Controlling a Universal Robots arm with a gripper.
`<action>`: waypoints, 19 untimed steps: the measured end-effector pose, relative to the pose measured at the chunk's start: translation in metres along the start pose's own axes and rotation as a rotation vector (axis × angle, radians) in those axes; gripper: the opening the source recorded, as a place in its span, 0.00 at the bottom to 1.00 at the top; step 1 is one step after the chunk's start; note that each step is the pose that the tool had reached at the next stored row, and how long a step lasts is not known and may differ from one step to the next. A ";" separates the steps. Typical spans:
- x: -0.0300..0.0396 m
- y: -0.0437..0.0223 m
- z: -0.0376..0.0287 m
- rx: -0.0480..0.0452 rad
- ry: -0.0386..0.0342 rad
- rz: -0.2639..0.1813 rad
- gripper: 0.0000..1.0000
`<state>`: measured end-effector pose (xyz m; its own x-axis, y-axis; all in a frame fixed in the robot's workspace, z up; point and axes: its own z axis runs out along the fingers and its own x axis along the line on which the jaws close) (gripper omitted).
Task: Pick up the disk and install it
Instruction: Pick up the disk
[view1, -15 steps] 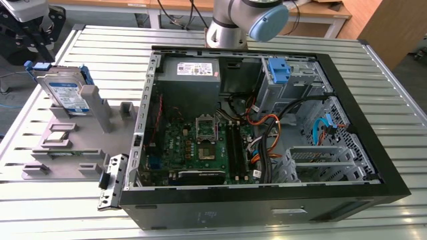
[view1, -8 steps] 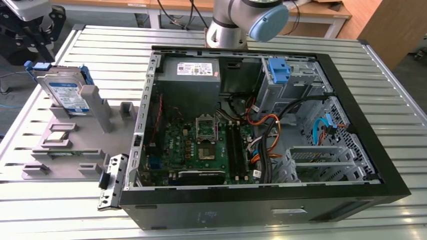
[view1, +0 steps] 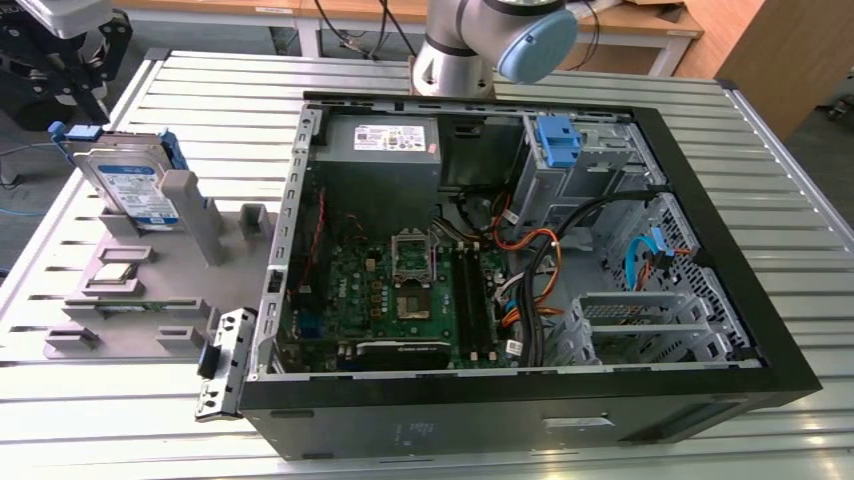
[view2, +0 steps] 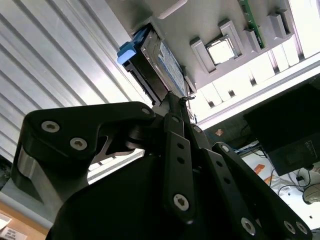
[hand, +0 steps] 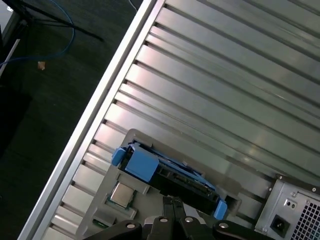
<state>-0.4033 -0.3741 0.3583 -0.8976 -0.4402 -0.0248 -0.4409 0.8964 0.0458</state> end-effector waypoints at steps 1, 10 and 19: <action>0.0000 0.0000 0.0000 -0.0001 0.0003 -0.004 0.10; 0.0000 0.0000 0.0000 -0.0014 0.0026 -0.058 0.10; 0.0000 0.0000 0.0000 -0.0020 0.0038 -0.083 0.10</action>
<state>-0.4033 -0.3741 0.3583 -0.8581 -0.5129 -0.0247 -0.5135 0.8569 0.0458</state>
